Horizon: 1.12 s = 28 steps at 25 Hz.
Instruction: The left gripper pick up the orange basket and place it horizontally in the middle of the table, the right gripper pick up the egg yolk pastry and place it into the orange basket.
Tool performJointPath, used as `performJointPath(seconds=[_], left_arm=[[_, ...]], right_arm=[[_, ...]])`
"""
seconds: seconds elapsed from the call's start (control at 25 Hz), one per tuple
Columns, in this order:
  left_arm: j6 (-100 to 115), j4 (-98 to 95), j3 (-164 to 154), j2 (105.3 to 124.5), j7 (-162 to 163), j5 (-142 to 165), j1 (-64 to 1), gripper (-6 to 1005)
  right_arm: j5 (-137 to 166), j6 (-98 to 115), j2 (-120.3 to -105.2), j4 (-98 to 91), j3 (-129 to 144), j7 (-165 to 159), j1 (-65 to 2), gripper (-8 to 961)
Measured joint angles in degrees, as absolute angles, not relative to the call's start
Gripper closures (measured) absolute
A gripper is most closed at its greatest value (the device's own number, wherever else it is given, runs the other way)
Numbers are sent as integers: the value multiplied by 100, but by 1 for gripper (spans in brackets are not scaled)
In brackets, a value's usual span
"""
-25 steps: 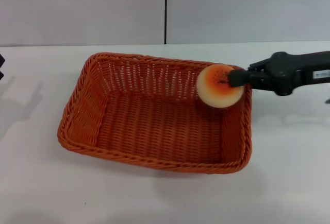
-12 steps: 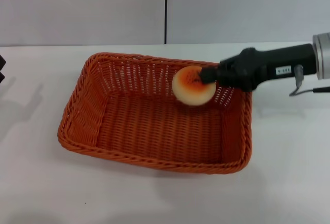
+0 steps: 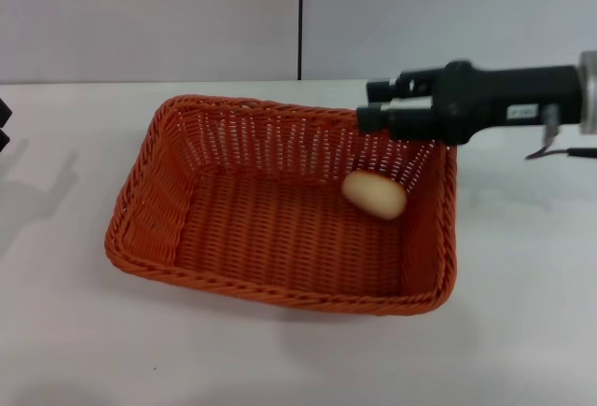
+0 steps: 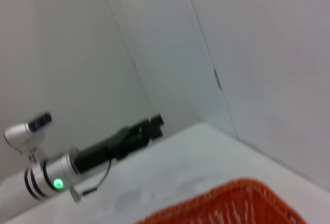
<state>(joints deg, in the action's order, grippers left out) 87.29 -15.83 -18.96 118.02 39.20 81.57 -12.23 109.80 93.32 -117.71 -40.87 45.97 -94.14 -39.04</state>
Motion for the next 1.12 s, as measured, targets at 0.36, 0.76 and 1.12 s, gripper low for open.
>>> performJointPath(seconds=[0.36,0.76,1.12], left_arm=[[8730,-1496,-1766,11807,3660,8156,-1181,256],[8723,-970,-824,11821,3002,8156,-1117,256],[8717,-768,-566,11831,2891,8157,-1110,256]], right_arm=[[8778,9428,-11878,-5412,4327,-8999,-2179,332],[6092,10161,-11883,-3147,2855,-6642,-988,326],[5927,10471,-11869,-1792,2085,-5331,-1045,326]])
